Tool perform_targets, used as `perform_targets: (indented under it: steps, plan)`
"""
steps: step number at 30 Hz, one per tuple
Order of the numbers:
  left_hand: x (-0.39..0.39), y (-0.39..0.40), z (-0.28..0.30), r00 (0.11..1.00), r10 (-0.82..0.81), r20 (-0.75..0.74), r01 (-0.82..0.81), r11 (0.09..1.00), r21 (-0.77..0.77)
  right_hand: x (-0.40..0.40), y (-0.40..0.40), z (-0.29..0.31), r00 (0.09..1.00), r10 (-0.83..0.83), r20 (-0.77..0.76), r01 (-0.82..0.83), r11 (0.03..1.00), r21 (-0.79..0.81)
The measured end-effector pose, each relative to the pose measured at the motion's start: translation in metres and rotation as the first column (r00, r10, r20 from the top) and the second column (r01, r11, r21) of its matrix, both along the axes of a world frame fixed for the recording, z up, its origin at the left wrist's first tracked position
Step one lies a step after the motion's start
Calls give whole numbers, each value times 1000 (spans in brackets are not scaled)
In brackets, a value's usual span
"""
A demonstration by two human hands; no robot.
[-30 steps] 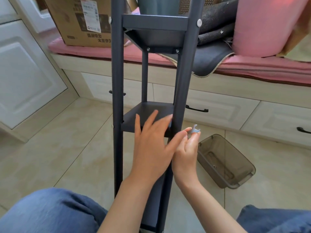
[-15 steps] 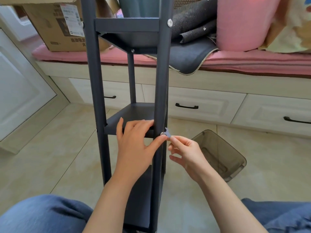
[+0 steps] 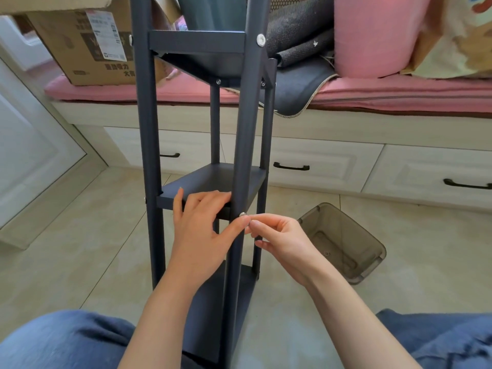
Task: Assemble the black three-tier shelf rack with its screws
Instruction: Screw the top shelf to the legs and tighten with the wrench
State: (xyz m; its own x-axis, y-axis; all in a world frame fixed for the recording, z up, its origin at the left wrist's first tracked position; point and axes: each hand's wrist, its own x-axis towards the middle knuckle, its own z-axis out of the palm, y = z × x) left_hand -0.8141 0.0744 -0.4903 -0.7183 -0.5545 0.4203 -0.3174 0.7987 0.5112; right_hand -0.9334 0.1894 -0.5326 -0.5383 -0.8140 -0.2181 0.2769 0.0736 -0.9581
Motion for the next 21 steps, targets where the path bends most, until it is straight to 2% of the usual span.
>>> perform_targets:
  steps: [3, 9, 21]
  plan:
    - [0, 1, 0, 1000, 1, -3, -1, 1000, 2, 3, -3, -2, 997, -64, 32, 65, 998, -10]
    - [1, 3, 1, 999, 19, 26, -19, 1000, 0, 12, -14, -4, 971, -84, 222, 95, 995, -40]
    - [3, 2, 0, 1000, -15, 10, 15, 1000, -21, 3, -10, -11, 975, -63, 212, 62, 998, 13]
